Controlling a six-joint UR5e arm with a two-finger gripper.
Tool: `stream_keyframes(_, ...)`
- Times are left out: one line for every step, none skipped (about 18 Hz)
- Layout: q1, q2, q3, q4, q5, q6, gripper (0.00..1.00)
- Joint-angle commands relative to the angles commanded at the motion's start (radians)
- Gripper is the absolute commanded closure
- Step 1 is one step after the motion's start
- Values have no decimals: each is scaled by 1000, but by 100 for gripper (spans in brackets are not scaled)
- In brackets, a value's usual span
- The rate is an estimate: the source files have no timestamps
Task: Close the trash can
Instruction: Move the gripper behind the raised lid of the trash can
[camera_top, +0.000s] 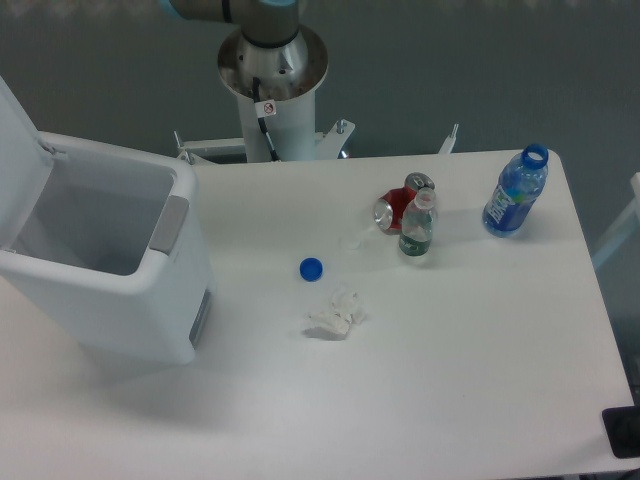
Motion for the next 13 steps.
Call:
stream_keyframes(0, 0, 0, -11, 5, 0, 100)
stream_keyframes(0, 3, 0, -20, 5, -2, 100)
stream_keyframes(0, 6, 0, -26, 8, -2, 100)
stream_keyframes(0, 8, -2, -35, 20, -3, 100)
stream_keyframes(0, 9, -2, -43, 38, -3, 100)
stream_keyframes(0, 9, -2, -43, 49, -5, 100)
stream_keyframes(0, 11, 2, -42, 55, -8, 100)
stream_keyframes(0, 15, 2, -42, 55, -9, 100)
stream_keyframes(1, 17, 0, -43, 55, -9, 100)
stream_keyframes(2, 18, -3, -43, 58, -9, 100)
stream_keyframes(2, 24, -9, -43, 66, -11, 100)
stream_keyframes(2, 28, -12, -42, 72, -11, 100)
stream_keyframes(2, 28, -14, -42, 75, -14, 100)
